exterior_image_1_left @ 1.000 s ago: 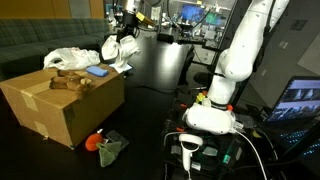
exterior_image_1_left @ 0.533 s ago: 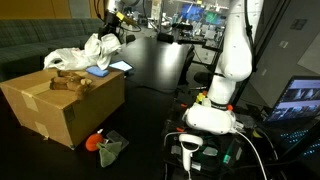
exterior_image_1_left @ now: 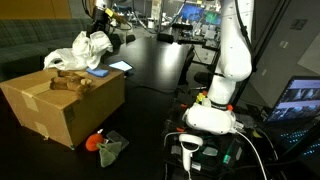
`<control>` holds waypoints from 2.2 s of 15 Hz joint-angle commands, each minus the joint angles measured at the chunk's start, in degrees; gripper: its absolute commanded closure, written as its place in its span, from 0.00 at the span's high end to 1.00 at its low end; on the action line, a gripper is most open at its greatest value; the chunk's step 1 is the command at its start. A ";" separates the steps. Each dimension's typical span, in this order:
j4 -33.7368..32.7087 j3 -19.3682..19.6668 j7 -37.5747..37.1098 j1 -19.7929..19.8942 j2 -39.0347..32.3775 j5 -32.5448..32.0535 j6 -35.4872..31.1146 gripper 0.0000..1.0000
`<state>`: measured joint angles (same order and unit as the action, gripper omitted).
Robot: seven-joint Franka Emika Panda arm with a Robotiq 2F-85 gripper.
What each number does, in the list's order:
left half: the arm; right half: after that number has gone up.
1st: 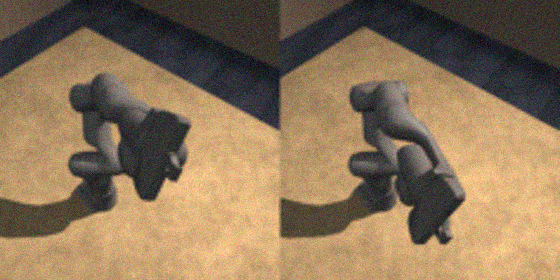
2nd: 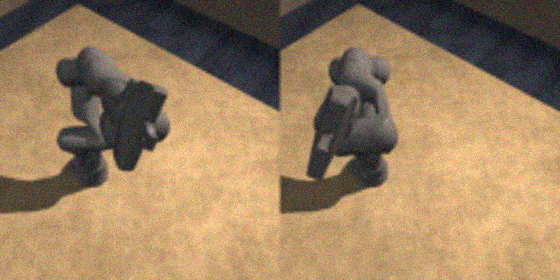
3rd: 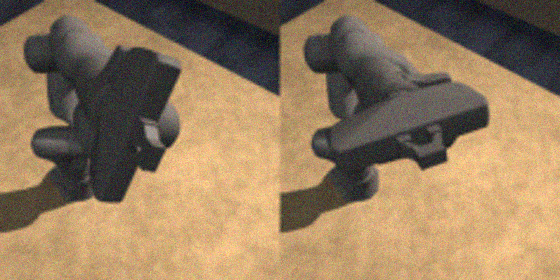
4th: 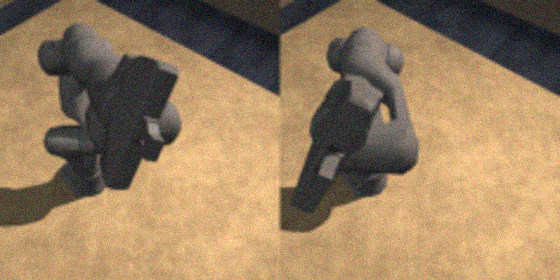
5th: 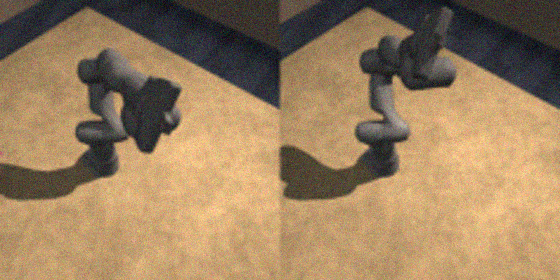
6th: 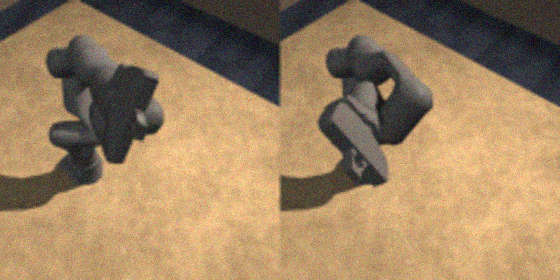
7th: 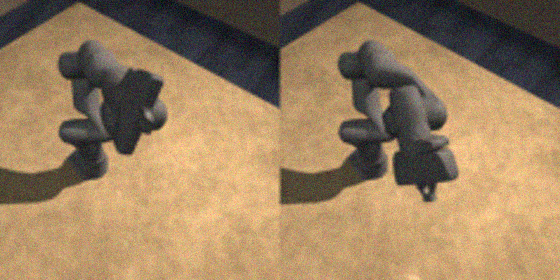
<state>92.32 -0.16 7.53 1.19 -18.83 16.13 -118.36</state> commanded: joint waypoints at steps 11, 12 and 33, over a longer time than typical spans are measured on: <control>-8.00 -2.66 0.14 -1.25 -2.57 -3.87 12.43 0.00; -8.13 -2.64 0.27 -1.35 -2.91 -4.45 13.01 0.00; -7.35 -2.08 -2.08 -1.40 -4.46 -7.50 11.81 0.01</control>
<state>86.59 -2.49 6.53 -0.11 -22.55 9.81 -107.20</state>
